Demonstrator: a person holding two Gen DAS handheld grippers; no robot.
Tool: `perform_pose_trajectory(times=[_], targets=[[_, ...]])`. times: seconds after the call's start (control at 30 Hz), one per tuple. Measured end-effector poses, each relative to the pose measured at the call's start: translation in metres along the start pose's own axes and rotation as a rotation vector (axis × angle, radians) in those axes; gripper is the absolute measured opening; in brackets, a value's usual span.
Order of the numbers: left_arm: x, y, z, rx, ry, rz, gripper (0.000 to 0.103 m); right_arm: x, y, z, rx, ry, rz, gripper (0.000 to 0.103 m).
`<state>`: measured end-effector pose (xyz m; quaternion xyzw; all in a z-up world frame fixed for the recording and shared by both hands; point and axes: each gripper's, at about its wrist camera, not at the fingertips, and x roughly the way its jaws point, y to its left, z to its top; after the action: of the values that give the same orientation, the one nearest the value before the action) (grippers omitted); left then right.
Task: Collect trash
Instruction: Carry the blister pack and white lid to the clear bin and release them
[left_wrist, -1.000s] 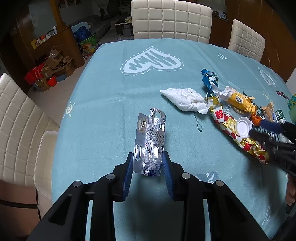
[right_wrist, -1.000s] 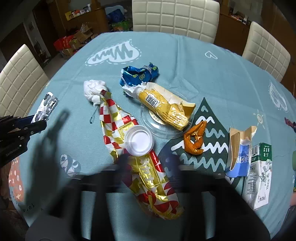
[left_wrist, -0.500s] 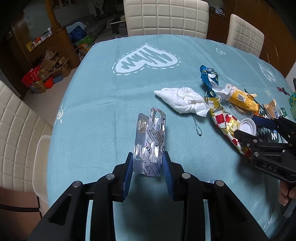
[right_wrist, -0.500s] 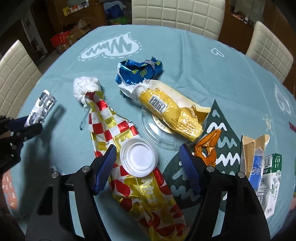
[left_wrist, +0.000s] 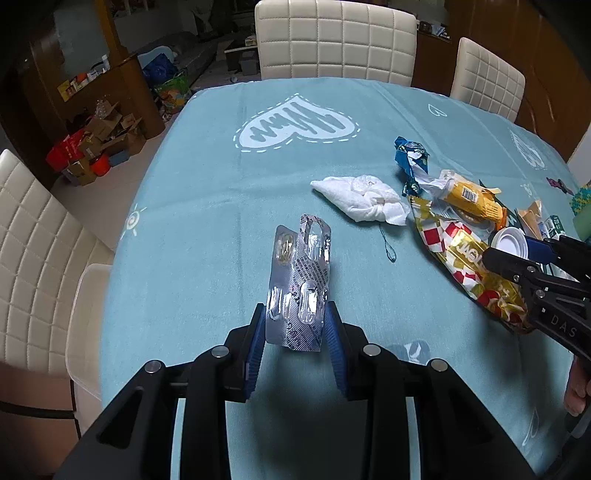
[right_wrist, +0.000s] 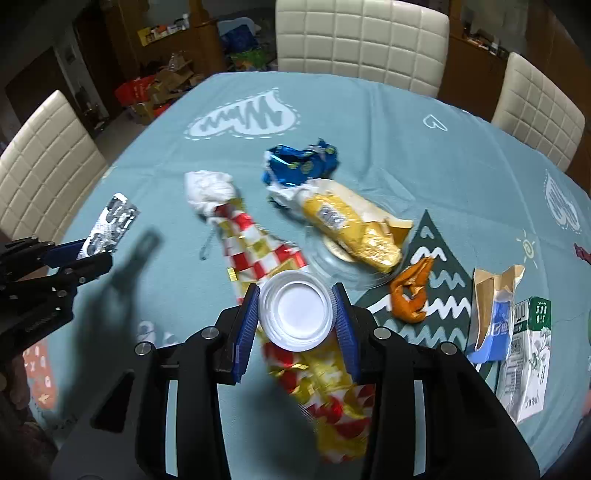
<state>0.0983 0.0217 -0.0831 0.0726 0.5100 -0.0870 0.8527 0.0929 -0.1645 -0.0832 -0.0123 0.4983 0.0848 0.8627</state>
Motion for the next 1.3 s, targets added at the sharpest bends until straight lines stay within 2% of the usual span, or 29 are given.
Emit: perform_pose_trajectory(times=[0.3,0.57,1.03,1.3], targets=[[-0.017,0.019,-0.024,-0.027,-0.008,0.016,0.031,-0.005,0.049,-0.011,-0.076,0.01,0.058,0.042],[-0.029,0.057,-0.04,-0.073,-0.019,0.052,0.031,-0.007,0.1,-0.004,-0.15,-0.003,0.102,0.042],[-0.039,0.156,-0.06,-0.218,-0.022,0.13,0.031,0.005,0.216,0.028,-0.336,-0.006,0.179,0.042],[-0.039,0.22,-0.069,-0.307,-0.019,0.199,0.032,0.024,0.282,0.059,-0.424,-0.011,0.233,0.042]])
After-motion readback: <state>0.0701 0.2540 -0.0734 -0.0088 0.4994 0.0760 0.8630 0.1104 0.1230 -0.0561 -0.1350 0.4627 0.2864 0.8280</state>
